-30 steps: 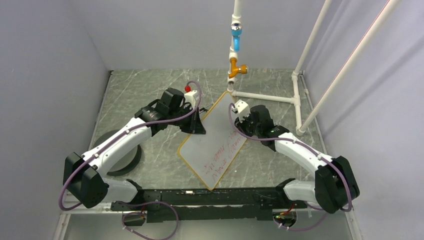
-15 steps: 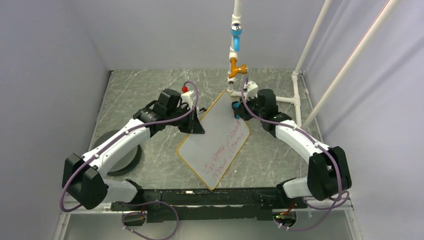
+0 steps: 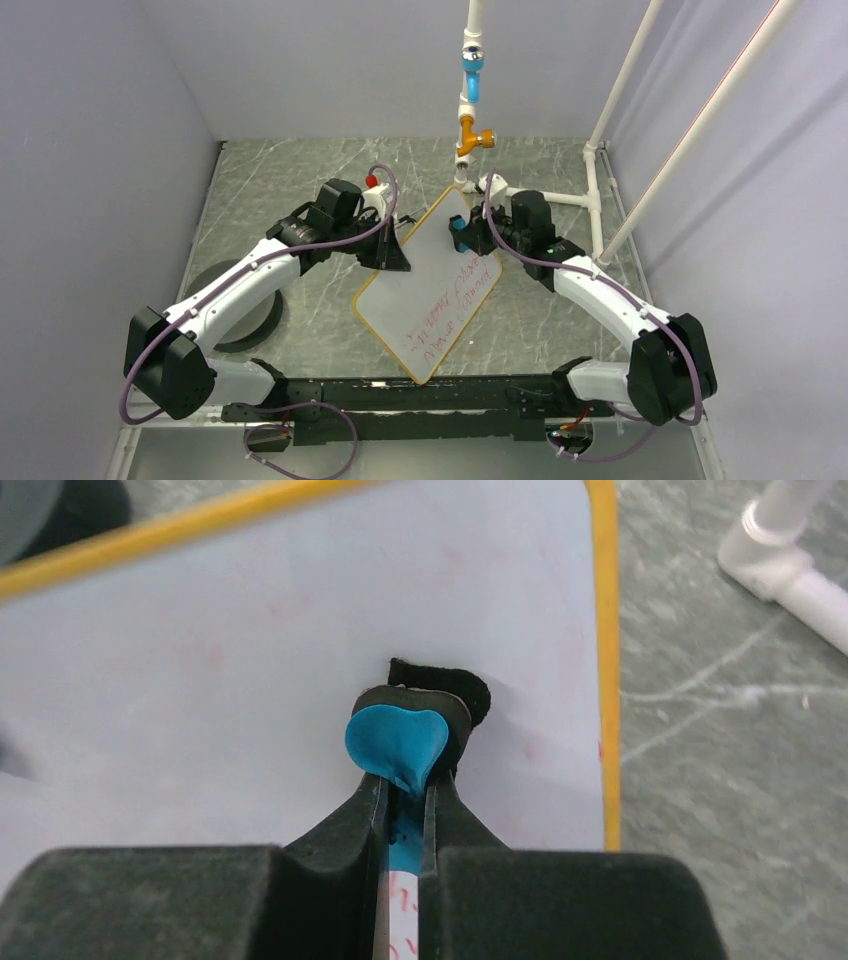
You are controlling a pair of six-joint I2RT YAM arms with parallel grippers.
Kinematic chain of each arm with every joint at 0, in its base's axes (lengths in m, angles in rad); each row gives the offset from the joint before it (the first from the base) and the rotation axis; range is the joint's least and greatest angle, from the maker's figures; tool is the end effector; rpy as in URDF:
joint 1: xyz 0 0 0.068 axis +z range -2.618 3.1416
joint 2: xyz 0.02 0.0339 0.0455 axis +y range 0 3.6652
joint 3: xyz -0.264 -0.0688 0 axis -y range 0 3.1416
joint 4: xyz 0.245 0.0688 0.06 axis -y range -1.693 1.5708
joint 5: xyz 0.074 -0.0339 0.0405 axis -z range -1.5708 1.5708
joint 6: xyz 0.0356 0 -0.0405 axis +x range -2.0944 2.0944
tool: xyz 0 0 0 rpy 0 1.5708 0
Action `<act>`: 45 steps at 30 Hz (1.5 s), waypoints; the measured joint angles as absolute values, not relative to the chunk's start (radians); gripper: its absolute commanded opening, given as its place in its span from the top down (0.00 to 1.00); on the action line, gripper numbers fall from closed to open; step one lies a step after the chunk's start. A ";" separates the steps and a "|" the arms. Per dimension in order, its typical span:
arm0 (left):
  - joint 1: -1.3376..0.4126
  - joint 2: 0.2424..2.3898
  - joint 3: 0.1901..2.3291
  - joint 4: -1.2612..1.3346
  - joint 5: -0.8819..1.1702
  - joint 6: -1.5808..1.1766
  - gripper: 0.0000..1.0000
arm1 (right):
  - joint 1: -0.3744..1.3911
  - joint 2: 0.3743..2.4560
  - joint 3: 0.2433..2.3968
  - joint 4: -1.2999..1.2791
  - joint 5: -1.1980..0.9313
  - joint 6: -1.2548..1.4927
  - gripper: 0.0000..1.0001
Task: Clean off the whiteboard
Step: Erase the whiteboard at the center of the board.
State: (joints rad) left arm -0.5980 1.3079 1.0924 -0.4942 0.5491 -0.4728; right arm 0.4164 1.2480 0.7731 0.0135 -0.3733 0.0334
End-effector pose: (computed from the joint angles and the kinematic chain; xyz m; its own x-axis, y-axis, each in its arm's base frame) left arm 0.2232 -0.1745 0.3066 -0.8471 0.1071 -0.5205 0.4736 0.5962 -0.6482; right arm 0.2486 0.1241 0.2575 -0.4295 -0.1559 -0.8895 -0.6613 0.7251 0.1922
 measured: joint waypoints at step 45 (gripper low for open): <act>-0.522 1.372 1.069 -0.443 0.748 -0.430 1.00 | 0.290 1.290 0.821 0.089 -0.370 0.127 1.00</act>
State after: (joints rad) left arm -0.5217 1.3716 1.0695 -0.4435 0.7475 -0.4301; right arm 0.2905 1.2900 0.8207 0.0895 -0.3702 0.1268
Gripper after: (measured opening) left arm 0.060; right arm 0.085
